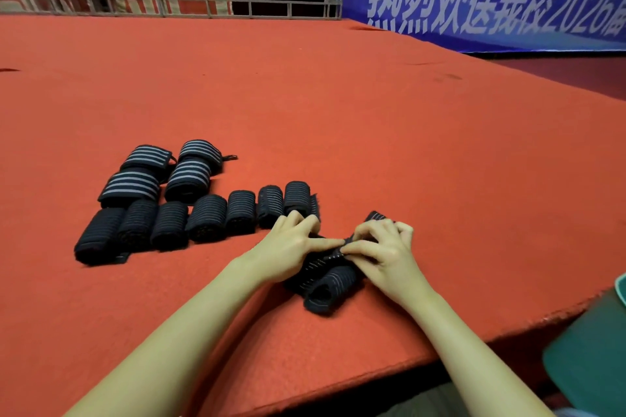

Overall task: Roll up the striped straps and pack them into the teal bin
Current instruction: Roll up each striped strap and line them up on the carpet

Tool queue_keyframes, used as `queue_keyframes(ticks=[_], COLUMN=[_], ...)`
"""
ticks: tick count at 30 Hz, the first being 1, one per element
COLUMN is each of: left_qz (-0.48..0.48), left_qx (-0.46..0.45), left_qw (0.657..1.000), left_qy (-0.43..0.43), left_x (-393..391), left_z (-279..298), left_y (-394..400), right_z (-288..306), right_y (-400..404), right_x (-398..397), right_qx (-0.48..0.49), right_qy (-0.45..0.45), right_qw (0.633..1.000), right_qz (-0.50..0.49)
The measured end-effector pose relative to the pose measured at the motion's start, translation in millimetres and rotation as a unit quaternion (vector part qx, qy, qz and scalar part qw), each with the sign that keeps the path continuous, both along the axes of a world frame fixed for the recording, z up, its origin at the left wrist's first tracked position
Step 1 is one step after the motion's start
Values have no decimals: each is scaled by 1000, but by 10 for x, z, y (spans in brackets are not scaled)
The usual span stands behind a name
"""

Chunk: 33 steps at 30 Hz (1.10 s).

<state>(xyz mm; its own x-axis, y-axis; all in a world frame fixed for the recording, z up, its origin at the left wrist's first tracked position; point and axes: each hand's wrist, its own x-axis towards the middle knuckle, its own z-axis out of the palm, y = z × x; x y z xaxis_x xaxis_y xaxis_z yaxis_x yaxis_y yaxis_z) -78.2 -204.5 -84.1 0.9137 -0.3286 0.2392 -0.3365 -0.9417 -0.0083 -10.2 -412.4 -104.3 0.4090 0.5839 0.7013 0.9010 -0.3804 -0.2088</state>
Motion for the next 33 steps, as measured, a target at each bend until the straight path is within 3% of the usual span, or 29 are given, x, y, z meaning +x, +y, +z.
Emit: queue_keyframes(ticks=[3, 8, 25, 27, 29, 31, 33], left_qz=[19, 16, 56, 55, 51, 55, 52], left_qx=[62, 129, 85, 34, -118, -279, -321], left_qw=[995, 986, 989, 994, 991, 958, 941], left_qy=[76, 106, 104, 87, 35, -32, -92], left_x=[23, 86, -13, -45, -103, -175, -223], left_z=[32, 9, -136, -162, -224, -277, -243], left_y=[-26, -52, -178, -187, -171, -124, -112], right_z=[-140, -260, -236, -262, -267, -212, -98], right_y=[-63, -171, -147, -177, -202, -192, -152], right_x=[-66, -138, -373, -410, -437, -455, -455], right_qx=[-20, 1, 18, 8, 1, 15, 41], right_qy=[20, 50, 66, 92, 96, 89, 75], right_qw=[1000, 999, 997, 994, 992, 992, 992], right_qz=[8, -14, -44, -63, -82, -88, -97])
